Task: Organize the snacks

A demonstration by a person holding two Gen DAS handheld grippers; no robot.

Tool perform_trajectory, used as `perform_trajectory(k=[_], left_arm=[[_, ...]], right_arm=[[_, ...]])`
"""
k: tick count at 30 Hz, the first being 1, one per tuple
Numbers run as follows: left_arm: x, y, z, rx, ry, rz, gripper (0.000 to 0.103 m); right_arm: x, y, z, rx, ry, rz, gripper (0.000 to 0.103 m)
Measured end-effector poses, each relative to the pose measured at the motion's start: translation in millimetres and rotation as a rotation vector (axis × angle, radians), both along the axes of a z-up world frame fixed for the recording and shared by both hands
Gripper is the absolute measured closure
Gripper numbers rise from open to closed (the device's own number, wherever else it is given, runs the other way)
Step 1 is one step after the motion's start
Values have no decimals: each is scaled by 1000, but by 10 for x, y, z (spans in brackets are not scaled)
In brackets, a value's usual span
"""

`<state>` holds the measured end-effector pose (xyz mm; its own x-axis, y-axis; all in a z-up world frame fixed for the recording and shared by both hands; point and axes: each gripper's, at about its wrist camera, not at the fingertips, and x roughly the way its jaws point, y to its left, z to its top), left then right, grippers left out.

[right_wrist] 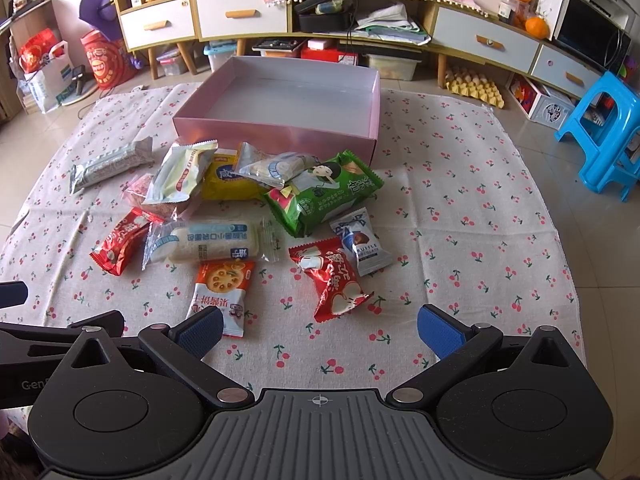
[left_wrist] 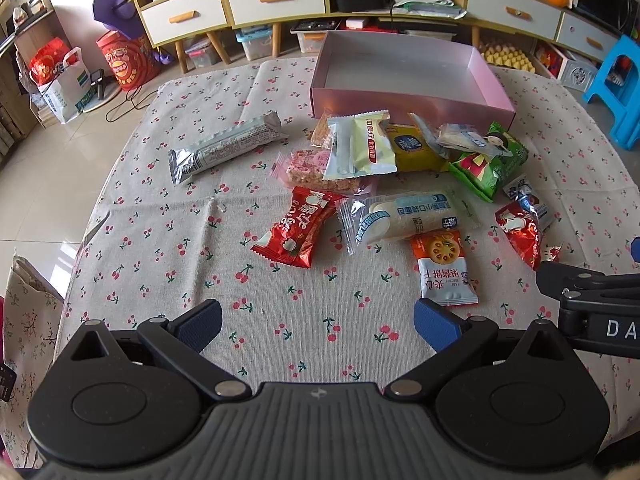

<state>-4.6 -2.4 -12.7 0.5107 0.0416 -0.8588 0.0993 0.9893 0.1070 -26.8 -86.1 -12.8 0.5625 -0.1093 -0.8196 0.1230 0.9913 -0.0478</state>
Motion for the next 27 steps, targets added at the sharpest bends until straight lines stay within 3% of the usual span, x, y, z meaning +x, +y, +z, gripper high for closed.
perform_trajectory(k=[27], left_arm=[[-3,9,-8,-7,3,-7,1]], right_arm=[[17,-22,-47,1,8,-14,0]])
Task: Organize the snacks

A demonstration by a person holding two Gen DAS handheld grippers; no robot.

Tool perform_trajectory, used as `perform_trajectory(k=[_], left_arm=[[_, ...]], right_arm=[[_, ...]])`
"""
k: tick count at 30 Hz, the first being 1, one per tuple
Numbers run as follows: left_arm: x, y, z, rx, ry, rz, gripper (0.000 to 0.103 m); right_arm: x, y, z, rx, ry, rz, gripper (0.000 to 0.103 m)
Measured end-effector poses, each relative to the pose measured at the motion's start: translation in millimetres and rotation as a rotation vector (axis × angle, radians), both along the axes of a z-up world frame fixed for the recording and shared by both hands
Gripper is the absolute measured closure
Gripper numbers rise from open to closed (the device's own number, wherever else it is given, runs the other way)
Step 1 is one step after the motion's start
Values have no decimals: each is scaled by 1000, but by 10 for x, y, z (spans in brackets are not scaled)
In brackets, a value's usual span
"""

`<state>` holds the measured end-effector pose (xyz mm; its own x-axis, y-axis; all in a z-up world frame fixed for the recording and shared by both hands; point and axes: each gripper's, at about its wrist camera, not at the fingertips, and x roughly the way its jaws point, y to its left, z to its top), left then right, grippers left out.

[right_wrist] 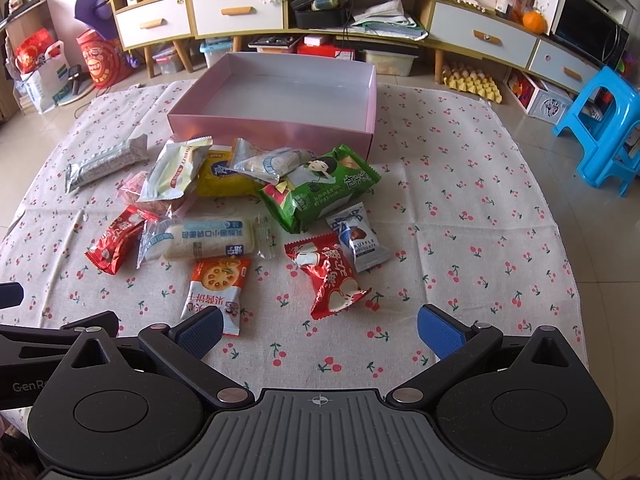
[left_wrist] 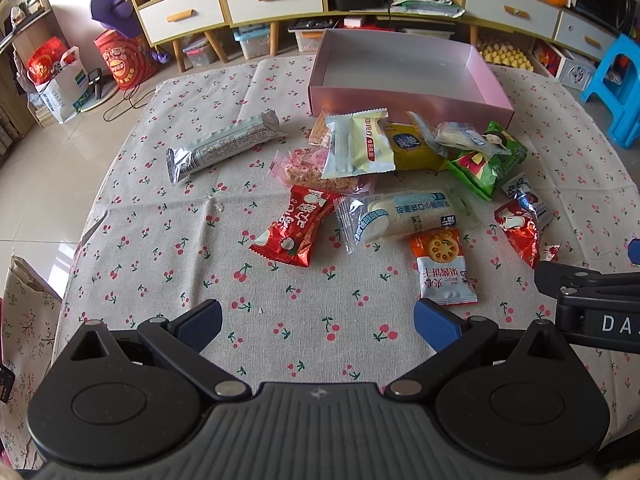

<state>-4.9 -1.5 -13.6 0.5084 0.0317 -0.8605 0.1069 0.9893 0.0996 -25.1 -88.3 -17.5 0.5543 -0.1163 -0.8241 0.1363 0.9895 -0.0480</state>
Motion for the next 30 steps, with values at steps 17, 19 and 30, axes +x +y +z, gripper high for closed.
perform_trajectory(k=[17,19,30], left_arm=[[204,49,238,-36,-52,22,1],[266,56,264,-34,-73,28,1],[811,271,297,-147,-84,67,1]], right_arm=[[222,-208,231,124,24,-12,0],[290,-234,272,127,29,-9,0],[815,-557,180,205,103,-63,0]])
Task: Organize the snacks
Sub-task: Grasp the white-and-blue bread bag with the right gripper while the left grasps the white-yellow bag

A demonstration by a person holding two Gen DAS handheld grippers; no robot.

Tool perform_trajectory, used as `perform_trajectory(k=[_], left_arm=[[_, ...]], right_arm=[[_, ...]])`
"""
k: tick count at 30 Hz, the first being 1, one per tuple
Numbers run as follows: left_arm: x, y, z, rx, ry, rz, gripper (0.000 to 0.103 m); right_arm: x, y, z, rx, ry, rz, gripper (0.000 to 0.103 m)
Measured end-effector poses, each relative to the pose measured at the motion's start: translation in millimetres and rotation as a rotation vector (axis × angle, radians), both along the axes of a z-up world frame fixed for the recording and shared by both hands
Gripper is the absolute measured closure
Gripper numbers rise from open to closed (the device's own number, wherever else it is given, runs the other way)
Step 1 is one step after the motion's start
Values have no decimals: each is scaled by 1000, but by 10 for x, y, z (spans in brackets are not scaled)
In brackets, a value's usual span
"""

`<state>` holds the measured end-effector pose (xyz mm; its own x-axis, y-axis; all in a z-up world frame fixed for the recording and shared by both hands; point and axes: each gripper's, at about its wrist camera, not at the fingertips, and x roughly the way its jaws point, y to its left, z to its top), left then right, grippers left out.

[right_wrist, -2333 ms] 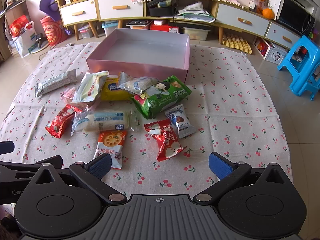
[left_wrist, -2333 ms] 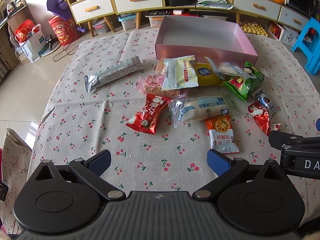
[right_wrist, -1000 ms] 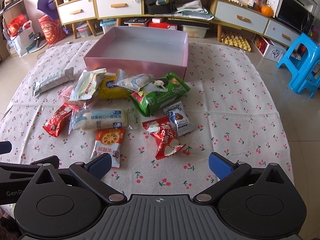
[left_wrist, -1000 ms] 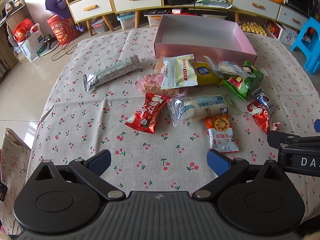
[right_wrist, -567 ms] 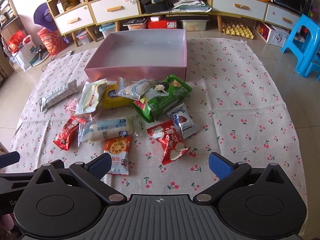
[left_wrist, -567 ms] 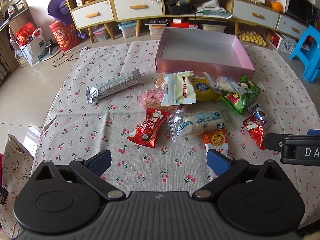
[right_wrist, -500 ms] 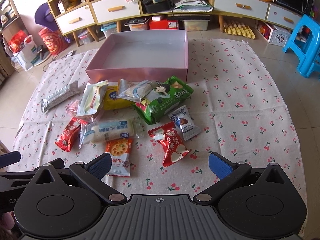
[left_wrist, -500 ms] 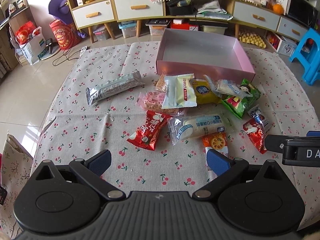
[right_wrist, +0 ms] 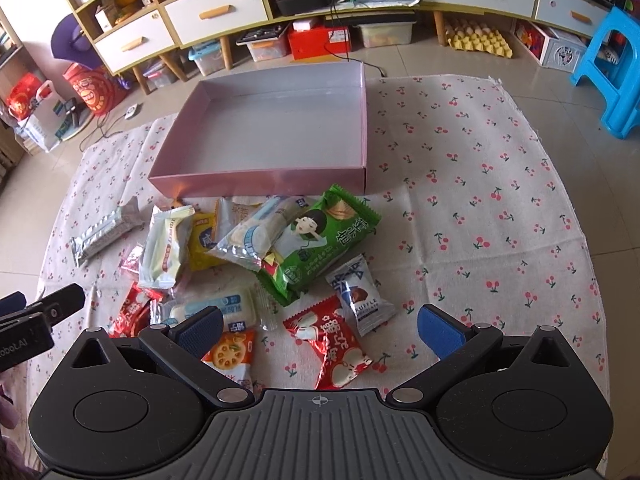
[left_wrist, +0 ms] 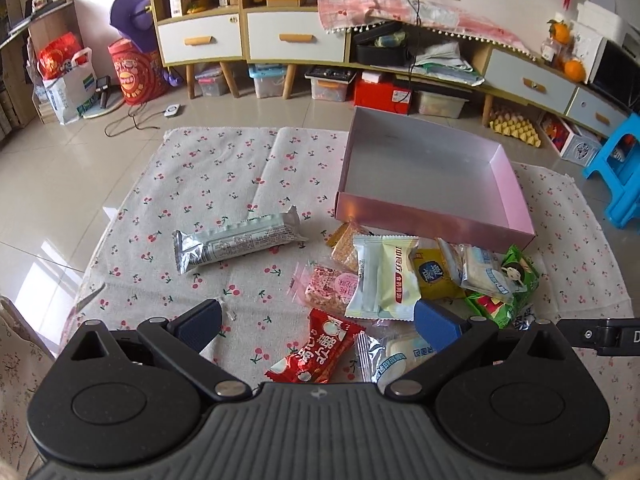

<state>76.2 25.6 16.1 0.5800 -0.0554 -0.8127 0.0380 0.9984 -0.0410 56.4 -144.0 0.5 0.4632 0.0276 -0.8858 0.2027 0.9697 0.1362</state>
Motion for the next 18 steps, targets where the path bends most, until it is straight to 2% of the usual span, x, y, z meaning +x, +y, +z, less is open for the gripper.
perform_trajectory(k=[2,6,11,14,18], left_arm=[[71,50,-72,-46,39,-9,1],[165,70,-248,-75,79,-42,1],[252,90,-361,-89,79,-49,4],[325,109,-346,-135,70,-50,6],[393,79,-359,-183,73,-65,14]], right_arm=[[68,-46,-86,5,11,-7,0],[167,-173,-283,72,37,-37,0],[298,-266,-463,86,75,-29,0],[367,-313,-450,120,57,-46,0],[459,-318,-396,193,-18,-52,0]])
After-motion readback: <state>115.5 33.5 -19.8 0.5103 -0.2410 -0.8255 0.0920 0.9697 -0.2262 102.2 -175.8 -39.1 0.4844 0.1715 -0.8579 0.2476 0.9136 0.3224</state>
